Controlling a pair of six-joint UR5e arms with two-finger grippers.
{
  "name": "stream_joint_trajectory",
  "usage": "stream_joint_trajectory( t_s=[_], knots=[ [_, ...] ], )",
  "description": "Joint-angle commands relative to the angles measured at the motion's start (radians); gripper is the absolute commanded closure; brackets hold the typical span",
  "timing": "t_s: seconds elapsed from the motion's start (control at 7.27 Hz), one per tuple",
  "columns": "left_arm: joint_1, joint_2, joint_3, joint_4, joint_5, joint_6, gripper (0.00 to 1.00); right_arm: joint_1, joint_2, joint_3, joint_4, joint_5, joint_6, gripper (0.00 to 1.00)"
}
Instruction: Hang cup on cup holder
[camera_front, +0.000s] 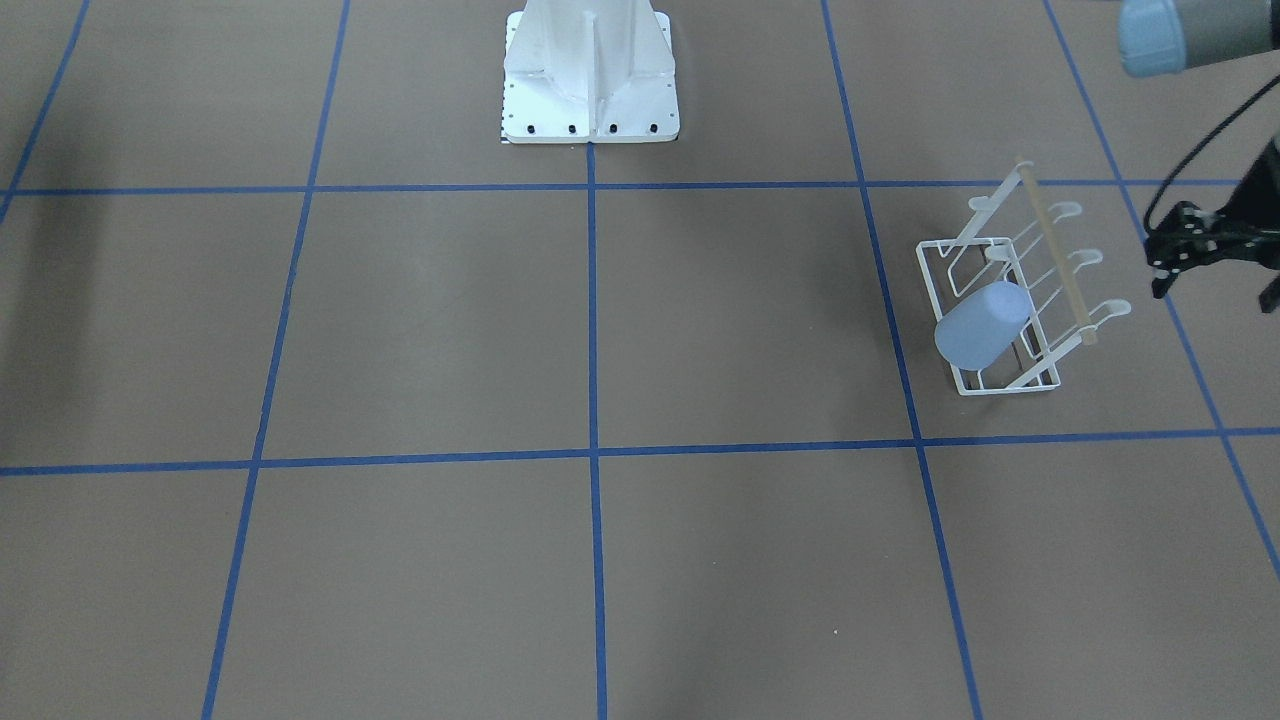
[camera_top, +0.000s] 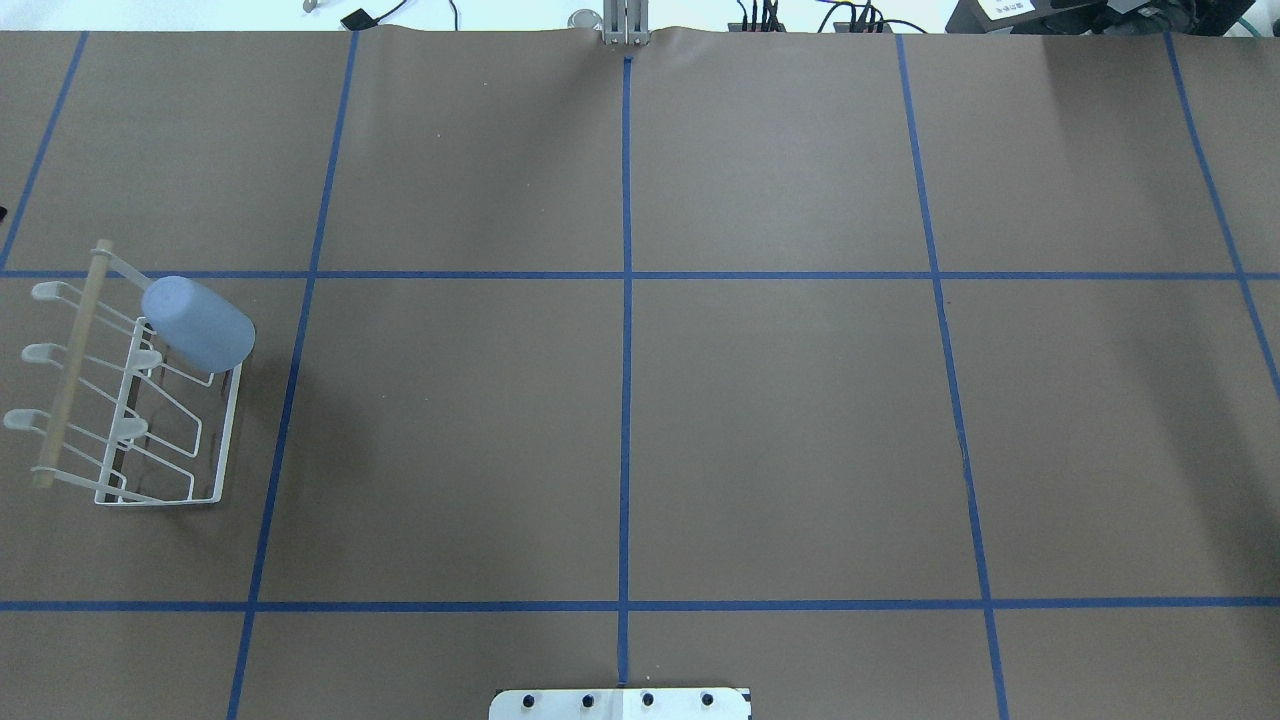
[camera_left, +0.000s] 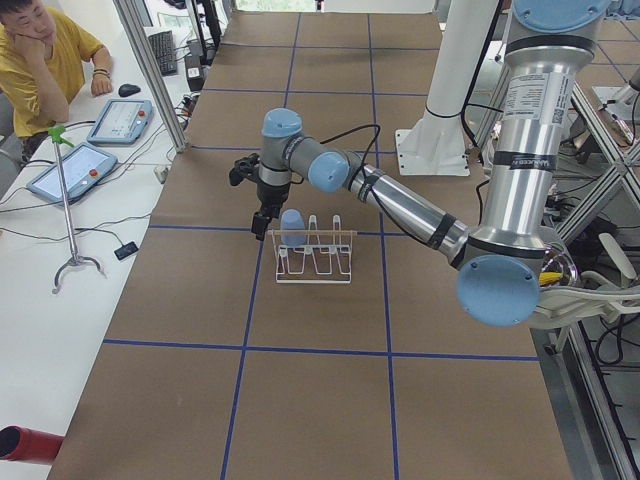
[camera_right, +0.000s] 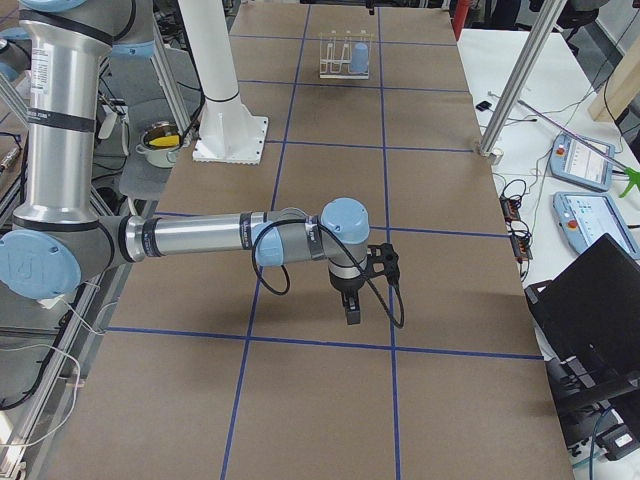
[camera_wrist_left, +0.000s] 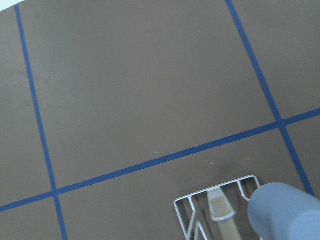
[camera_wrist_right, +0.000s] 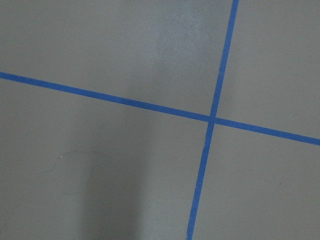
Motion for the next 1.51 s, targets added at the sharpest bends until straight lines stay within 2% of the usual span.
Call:
stream_joint_trajectory(
  t_s=[0.0, 0.14, 0.41, 0.55, 1.38],
  knots=[
    [-0.196, 0.002, 0.142, 0.009, -0.123, 0.208, 0.02, 0.018, -0.008, -0.014, -0.008, -0.023, 0.012, 0.0],
    [-0.205, 0.015, 0.165, 0.032, -0.123, 0.217, 0.02, 0.024, -0.003, -0.017, -0.029, -0.018, 0.035, 0.0],
    [-0.221, 0.046, 0.156, 0.09, -0.125, 0.217, 0.02, 0.039, 0.041, -0.008, -0.162, -0.024, 0.043, 0.0],
    [-0.232, 0.084, 0.15, 0.088, -0.131, 0.214, 0.02, 0.04, 0.046, -0.014, -0.161, -0.026, 0.034, 0.0],
    [-0.234, 0.163, 0.129, 0.087, -0.145, 0.2, 0.02, 0.038, 0.051, -0.018, -0.145, -0.026, 0.035, 0.0]
  ],
)
